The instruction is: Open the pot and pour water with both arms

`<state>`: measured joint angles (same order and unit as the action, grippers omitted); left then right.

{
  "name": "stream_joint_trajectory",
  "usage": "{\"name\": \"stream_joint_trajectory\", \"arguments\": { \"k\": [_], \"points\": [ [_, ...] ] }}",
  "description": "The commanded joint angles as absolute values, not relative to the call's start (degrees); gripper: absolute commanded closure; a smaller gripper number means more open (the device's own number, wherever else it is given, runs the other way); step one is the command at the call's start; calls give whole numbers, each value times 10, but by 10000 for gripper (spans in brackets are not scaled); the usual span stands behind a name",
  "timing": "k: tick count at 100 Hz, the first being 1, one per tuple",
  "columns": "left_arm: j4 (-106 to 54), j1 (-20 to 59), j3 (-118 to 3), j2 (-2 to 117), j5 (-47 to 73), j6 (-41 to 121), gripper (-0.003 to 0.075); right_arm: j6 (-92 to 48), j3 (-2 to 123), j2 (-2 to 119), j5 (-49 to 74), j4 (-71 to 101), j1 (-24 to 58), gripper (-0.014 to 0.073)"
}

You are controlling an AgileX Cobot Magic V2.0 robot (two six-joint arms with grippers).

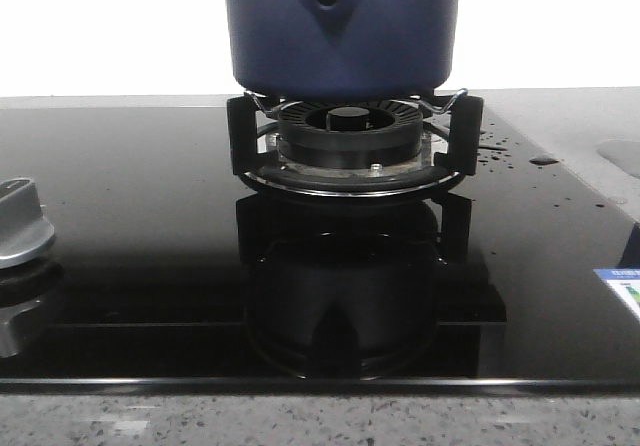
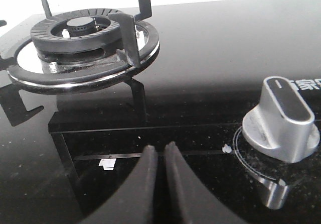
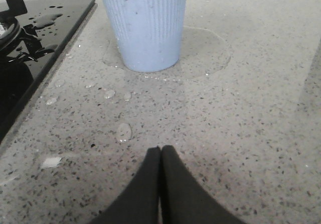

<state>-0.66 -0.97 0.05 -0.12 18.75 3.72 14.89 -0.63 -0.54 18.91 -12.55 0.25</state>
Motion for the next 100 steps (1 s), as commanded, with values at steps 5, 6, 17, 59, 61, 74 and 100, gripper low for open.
{"name": "stream_joint_trajectory", "arguments": {
  "k": [5, 6, 17, 59, 61, 74, 100],
  "points": [
    [-8, -10, 27, -20, 162, 31, 741, 144, -22, -17, 180, -127, 0, 665],
    [-8, -10, 27, -20, 162, 31, 741, 144, -22, -17, 180, -127, 0, 665],
    [-8, -10, 27, -20, 162, 31, 741, 144, -22, -17, 180, -127, 0, 665],
    [-8, -10, 27, -20, 162, 31, 741, 144, -22, -17, 180, -127, 0, 665],
    [-8, -10, 27, -20, 162, 31, 741, 144, -22, -17, 180, -129, 0, 665],
    [-8, -10, 27, -20, 162, 31, 741, 144, -22, -17, 180, -186, 0, 665],
    [-8, -10, 27, -20, 162, 31, 740, 145, -22, -17, 99, -246, 0, 665]
  ]
}}
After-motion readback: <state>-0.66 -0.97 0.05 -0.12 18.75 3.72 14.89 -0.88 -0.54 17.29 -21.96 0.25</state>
